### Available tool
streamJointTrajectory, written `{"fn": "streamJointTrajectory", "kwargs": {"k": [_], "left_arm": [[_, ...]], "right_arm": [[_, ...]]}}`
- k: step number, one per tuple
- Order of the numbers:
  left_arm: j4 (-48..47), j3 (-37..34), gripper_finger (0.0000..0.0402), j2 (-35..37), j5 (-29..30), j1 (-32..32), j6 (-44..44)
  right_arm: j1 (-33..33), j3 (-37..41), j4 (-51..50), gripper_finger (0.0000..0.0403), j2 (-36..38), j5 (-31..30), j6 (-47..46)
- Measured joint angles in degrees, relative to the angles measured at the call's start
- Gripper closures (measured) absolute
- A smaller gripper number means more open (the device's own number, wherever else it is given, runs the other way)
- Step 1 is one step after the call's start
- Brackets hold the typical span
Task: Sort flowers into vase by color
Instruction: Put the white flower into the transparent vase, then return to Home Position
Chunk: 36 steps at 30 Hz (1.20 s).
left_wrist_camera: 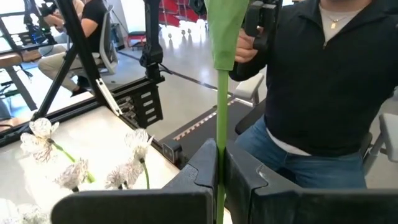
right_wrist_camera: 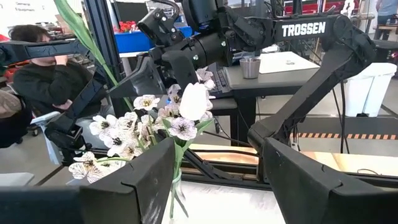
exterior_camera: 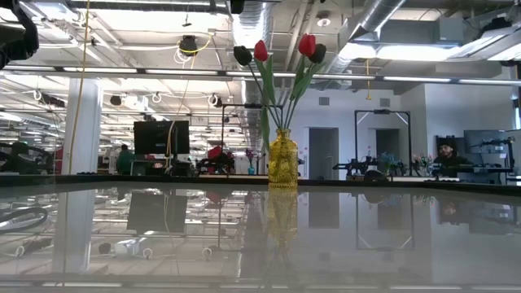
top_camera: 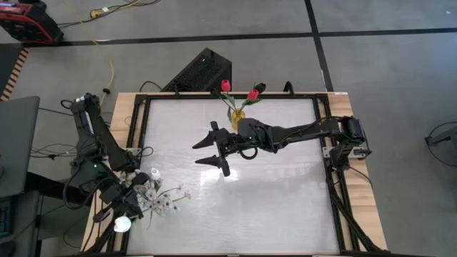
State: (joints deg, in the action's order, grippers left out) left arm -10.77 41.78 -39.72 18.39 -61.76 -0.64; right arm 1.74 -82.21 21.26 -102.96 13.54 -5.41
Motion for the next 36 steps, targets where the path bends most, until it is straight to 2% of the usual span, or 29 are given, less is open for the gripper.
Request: {"fn": "streamJointTrajectory", "kwargs": {"k": [11,28,36], "left_arm": [[2.19,-5.02,0.0402,0.65,3.36,0.02,-2.14],[4.05,-8.13,0.0401,0.66,4.02,0.02,-5.44],[4.68,-8.13,0.036,0.66,4.02,0.02,-5.64]], "right_arm": [[0.04,0.0,-0.11,0.0132,0.0,-0.02,0.76],[0.11,0.0,-0.24,0.0132,0.0,0.0,1.1],[0.11,0.0,-0.24,0.0132,0.0,0.02,1.36]]}}
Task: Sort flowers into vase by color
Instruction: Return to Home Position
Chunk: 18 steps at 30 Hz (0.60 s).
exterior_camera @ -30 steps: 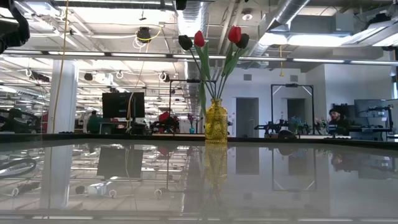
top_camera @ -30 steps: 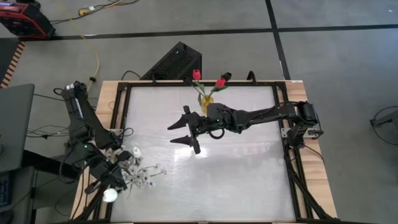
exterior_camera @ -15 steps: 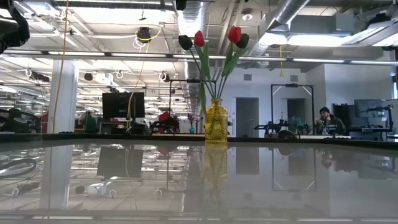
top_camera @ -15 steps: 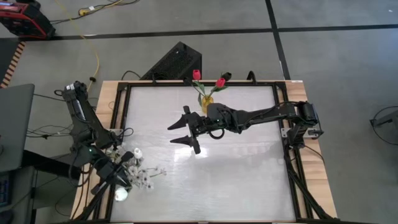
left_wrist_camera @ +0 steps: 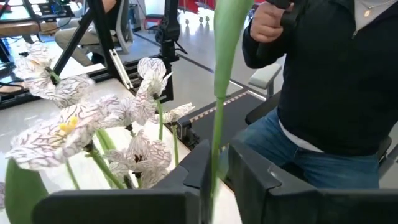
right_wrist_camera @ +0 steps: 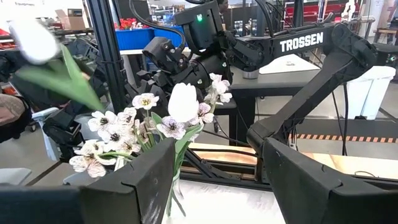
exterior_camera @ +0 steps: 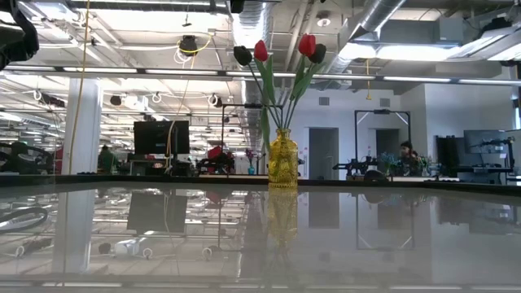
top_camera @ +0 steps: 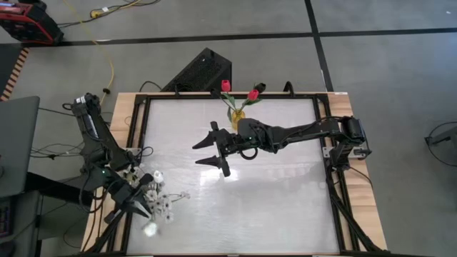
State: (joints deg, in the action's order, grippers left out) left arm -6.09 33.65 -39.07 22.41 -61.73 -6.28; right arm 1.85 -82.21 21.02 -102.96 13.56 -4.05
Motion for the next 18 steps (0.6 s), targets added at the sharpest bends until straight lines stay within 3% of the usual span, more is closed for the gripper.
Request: {"fn": "streamJointTrajectory", "kwargs": {"k": [9,18], "left_arm": [[-0.05,0.33,0.0306,0.17,-0.2,0.0,-1.34],[-1.7,3.05,0.0295,0.52,-5.37,-0.04,-1.41]], "right_arm": [[0.44,-0.02,0.65,0.0132,-0.03,0.01,0.46],[7.58,-2.07,4.98,0.0132,-0.17,3.23,13.76]]}}
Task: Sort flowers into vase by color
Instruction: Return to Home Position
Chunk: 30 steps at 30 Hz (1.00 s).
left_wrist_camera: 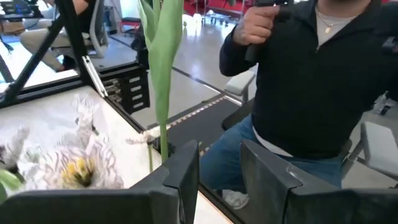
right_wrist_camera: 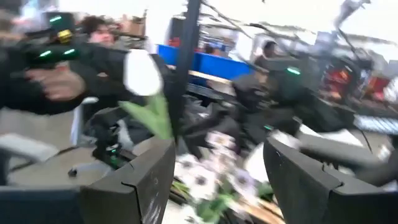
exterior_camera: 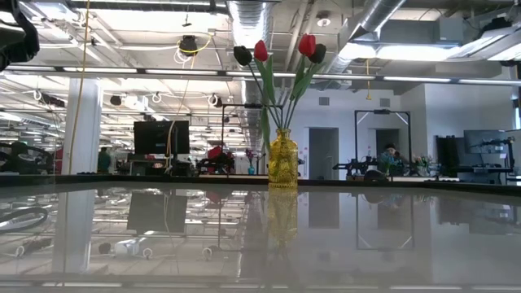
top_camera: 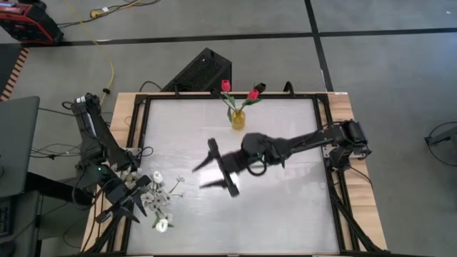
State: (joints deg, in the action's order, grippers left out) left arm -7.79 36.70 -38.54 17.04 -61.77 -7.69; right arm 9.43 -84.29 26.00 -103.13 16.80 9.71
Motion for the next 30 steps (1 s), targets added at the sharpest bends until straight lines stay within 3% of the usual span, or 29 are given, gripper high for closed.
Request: {"fn": "streamJointTrajectory", "kwargs": {"k": [8,16,20,25,30], "left_arm": [[-1.07,2.57,0.0294,0.0,0.1,0.02,5.58],[-0.9,7.46,0.0294,-0.02,0.23,0.02,13.66],[-0.94,10.43,0.0294,-0.01,3.73,0.04,17.29],[-0.95,14.35,0.0294,0.02,12.46,0.32,20.62],[-4.5,17.32,0.0294,0.45,16.53,2.64,23.08]], "right_arm": [[6.91,-2.28,4.26,0.0132,-3.25,-0.09,7.13],[8.15,-13.81,5.09,0.0133,-15.77,0.2,7.18],[8.16,-18.17,4.24,0.0145,-18.29,2.39,8.22],[9.51,-19.79,2.27,0.02,-18.39,2.51,10.3],[10.53,-19.94,4.54,0.0306,-20.11,2.69,11.17]]}}
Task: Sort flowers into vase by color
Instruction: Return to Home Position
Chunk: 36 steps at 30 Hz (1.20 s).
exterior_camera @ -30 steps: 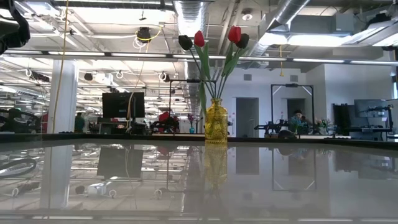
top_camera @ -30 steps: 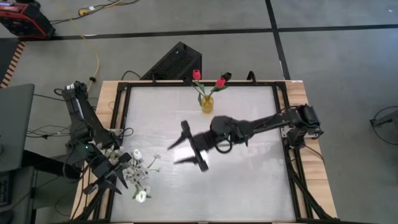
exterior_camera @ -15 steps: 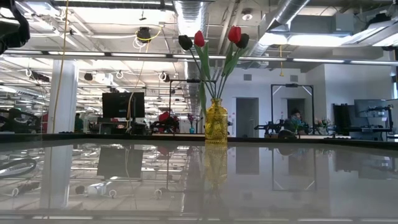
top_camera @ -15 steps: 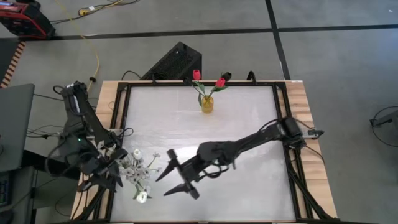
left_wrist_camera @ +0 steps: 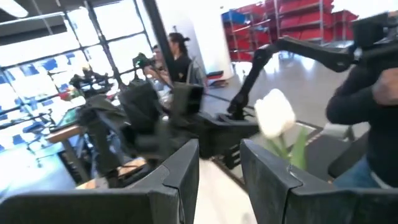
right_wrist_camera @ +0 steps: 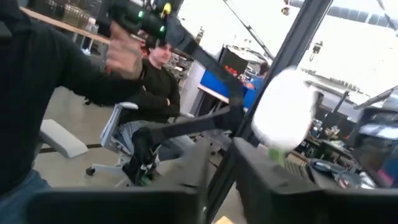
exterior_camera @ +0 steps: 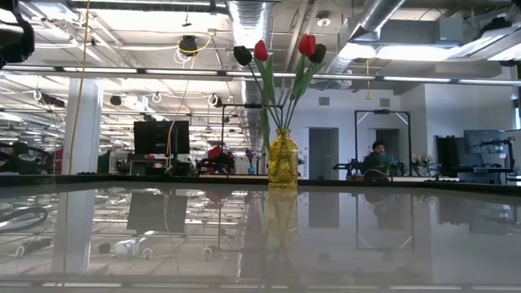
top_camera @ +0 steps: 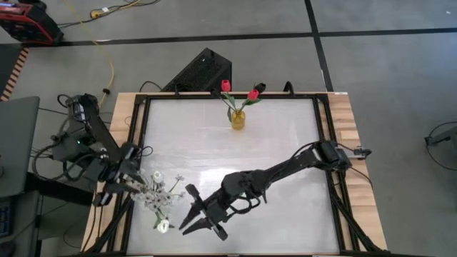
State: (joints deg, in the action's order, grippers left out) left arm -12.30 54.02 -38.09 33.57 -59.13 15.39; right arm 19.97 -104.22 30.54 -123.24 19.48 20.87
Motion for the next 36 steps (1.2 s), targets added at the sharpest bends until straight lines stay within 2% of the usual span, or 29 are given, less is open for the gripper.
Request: {"fn": "streamJointTrajectory", "kwargs": {"k": [3,4,10,16,23,27,31,36], "left_arm": [[-0.54,0.11,0.0294,1.42,0.01,1.86,0.51],[-0.96,0.16,0.0294,1.94,0.12,2.42,0.43],[-5.0,0.18,0.0294,5.07,0.13,4.75,-4.19],[-5.97,0.18,0.0294,5.95,0.11,4.98,-8.43],[-6.27,0.18,0.0294,5.91,0.1,4.98,-6.96],[-6.29,0.18,0.0294,5.98,0.1,4.98,-6.0],[-6.72,0.18,0.0294,6.02,0.11,4.98,-5.94],[-7.41,0.16,0.0294,6.01,0.12,4.98,-5.57]], "right_arm": [[0.0,-1.05,3.76,0.0376,-3.98,-1.09,-1.84],[0.0,-1.72,4.18,0.0385,-5.22,-1.35,-2.25],[-0.24,-10.63,5.38,0.0372,-11.1,-2.1,-4.34],[-0.5,-18.9,2.23,0.0386,-16.73,-5.09,-2.63],[-1.79,-28.05,-0.55,0.0383,-21.43,-16.27,-2.39],[-3.27,-30.89,-8.16,0.0384,-21.47,-17.17,-4.5],[-3.89,-30.66,-11.62,0.0384,-20.94,-17.24,-6.71],[-3.93,-30.62,-18.81,0.0384,-19.47,-17.18,-5.3]]}}
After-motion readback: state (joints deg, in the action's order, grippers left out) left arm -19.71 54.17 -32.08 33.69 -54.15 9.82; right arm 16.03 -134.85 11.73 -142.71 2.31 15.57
